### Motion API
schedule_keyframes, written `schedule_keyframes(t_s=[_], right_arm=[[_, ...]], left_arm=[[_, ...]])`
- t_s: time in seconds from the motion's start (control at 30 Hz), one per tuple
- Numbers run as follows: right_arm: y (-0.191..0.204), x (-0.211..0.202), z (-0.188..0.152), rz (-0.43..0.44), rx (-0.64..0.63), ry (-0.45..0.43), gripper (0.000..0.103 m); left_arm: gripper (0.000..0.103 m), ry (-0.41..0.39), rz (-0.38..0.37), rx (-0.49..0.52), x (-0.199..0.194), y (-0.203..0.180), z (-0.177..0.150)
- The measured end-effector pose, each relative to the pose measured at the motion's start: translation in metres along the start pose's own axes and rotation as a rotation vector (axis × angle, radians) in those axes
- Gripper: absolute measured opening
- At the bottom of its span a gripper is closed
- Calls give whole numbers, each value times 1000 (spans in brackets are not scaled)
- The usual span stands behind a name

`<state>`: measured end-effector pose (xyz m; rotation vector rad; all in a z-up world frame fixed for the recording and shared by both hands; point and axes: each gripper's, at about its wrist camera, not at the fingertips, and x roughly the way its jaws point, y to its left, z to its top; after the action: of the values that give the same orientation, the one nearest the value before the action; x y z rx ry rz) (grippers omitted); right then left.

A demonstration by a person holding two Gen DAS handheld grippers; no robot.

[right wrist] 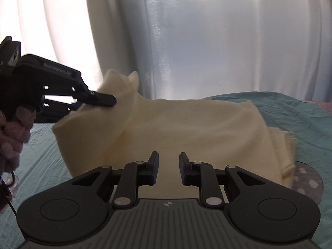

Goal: Fold small clothes

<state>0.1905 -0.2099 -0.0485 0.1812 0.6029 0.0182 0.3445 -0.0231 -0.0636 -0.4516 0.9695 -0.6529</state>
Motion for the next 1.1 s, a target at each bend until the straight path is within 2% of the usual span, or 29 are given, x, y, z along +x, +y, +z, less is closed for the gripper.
schedule_keyframes(t_s=[0.1,0.2,0.23,0.33,0.4,0.43,0.47,0.53,0.57,0.7,0.8,0.9,0.97,1.03,1.1], right_arm=[[-12,-7,-3,-29,25,4,20],[-20,-11,-8,-47,29,23,21],[-22,-12,-9,-44,33,32,21],[-29,-13,-10,-28,55,58,22],[-35,-12,-8,-22,63,60,24],[-38,-9,-5,-14,68,58,26],[-39,-8,-3,-7,75,55,26],[-38,-3,4,20,91,58,26],[-37,0,7,34,99,63,26],[-20,12,27,104,94,47,26],[4,25,39,124,6,30,26],[15,46,35,133,-32,76,27],[15,70,22,72,-72,154,28],[5,72,17,90,-50,130,32],[-4,67,24,100,24,157,36]], left_arm=[[13,68,32,26,37,-9,-21],[16,44,34,30,43,-8,-29],[17,51,35,27,40,-8,-28],[30,33,-6,34,8,-12,-29],[36,-7,6,74,-20,-13,-29],[43,-25,19,95,-30,-13,-30],[46,-42,52,114,-37,-12,-31],[46,-74,160,130,-45,-9,-30],[46,-84,185,129,-48,-4,-31],[46,-21,170,73,-41,13,-39],[47,-8,224,111,-26,11,-52],[51,-19,280,173,-20,0,-63],[55,-22,304,215,-17,-3,-68],[58,-21,312,213,-17,0,-71],[59,-26,284,158,-26,10,-70]])
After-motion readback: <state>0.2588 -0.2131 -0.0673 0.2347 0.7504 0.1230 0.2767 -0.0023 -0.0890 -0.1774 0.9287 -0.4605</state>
